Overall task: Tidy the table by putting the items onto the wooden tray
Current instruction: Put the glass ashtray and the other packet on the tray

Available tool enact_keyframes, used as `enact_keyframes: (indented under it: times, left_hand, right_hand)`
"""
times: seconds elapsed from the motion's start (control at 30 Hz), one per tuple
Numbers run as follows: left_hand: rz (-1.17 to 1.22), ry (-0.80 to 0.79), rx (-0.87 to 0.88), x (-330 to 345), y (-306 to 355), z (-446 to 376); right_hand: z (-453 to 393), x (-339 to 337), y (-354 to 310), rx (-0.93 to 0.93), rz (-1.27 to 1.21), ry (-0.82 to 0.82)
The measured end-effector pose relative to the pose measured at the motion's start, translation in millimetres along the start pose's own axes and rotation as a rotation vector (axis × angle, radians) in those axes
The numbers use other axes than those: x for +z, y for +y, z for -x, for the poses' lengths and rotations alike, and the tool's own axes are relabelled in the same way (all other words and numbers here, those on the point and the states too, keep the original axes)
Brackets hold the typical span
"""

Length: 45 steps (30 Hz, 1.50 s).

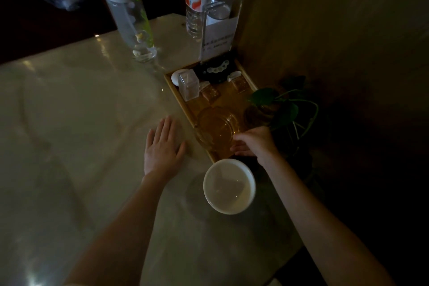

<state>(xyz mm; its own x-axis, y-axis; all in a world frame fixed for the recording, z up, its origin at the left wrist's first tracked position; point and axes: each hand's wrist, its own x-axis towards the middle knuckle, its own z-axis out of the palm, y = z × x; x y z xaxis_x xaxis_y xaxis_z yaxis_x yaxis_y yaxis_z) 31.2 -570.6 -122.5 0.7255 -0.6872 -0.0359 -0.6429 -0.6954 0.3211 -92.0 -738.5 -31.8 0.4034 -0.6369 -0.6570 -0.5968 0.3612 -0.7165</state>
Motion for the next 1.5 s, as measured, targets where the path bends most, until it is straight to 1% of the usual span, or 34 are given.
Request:
enact_keyframes:
  times: [0.47, 0.83, 0.97, 1.23, 1.37, 1.43, 1.5]
  left_hand:
    - [-0.004, 0.009, -0.004, 2, -2, 0]
    - [-0.006, 0.003, 0.001, 1, -2, 0]
    - [-0.004, 0.006, 0.003, 1, -2, 0]
    - [-0.007, 0.009, 0.002, 1, -2, 0]
    - [-0.008, 0.001, 0.003, 0, -1, -1]
    - [-0.009, -0.002, 0.002, -1, -1, -1]
    - [-0.013, -0.006, -0.001, -1, -1, 0]
  right_hand:
    - [-3, -12, 3, -0.040, 0.060, 0.073]
    - [-3, -13, 4, -0.073, 0.069, 0.087]
    - [-5, -14, 4, -0.123, 0.137, 0.118]
    - [-7, -15, 5, -0.108, 0.123, 0.088]
    - [-7, -17, 7, -0.139, 0.122, 0.087]
    - [-4, -16, 9, -0.199, 0.205, 0.122]
    - [1, -15, 11, -0.320, 0.368, 0.211]
